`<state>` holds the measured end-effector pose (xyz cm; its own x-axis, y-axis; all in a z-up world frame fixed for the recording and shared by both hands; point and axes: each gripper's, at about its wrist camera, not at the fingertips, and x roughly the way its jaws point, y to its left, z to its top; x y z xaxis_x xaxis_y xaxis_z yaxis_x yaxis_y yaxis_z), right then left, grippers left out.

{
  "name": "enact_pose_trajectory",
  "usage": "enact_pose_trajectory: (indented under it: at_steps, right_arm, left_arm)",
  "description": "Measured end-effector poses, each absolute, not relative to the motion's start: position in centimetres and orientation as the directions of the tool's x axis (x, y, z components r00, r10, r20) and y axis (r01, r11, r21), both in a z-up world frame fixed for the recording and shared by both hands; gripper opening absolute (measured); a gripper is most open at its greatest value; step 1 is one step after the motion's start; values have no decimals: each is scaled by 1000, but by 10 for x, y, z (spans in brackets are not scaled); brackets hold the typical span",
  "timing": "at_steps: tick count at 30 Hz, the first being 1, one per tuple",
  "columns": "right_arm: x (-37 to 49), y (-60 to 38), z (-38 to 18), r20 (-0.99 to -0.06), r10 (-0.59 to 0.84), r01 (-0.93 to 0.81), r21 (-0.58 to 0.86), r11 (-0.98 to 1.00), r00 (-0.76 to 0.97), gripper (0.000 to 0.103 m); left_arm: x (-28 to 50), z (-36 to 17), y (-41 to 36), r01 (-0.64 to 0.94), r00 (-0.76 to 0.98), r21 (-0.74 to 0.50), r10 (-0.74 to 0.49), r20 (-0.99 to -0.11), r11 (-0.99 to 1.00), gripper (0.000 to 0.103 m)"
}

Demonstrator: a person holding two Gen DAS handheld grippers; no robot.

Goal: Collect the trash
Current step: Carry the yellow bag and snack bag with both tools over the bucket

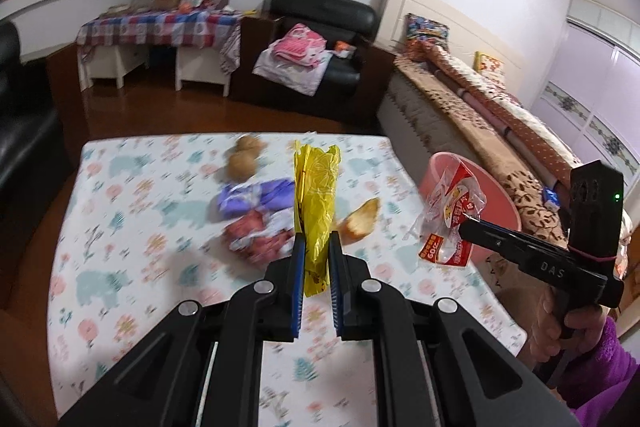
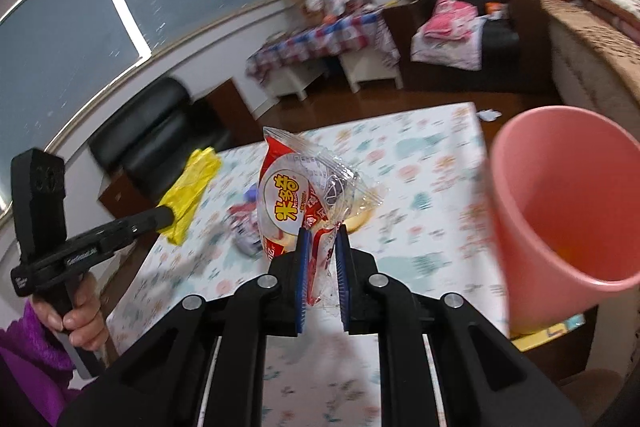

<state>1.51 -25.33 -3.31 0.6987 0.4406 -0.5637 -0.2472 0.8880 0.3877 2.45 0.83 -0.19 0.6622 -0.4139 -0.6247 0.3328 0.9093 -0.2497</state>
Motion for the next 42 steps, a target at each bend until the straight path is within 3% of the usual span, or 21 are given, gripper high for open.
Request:
enact_pose_trajectory:
  at_steps: [16,30,42]
  right_arm:
    - [-2,-376,-29,-532,103,106,348,932,840,13]
    - [1,-418,-47,-560,-16,217,294,931,828,13]
    - [12,-428,-64,-599,-37,254,282,925,800,13]
  left_arm:
    - [55,24,-117,541,592,-217,-551,-588,813,10]
    - [88,-1,-225,620,473,-248,-606,-639,745,10]
    - [105,-33,-267,635,426,-228,-581,-694,738,10]
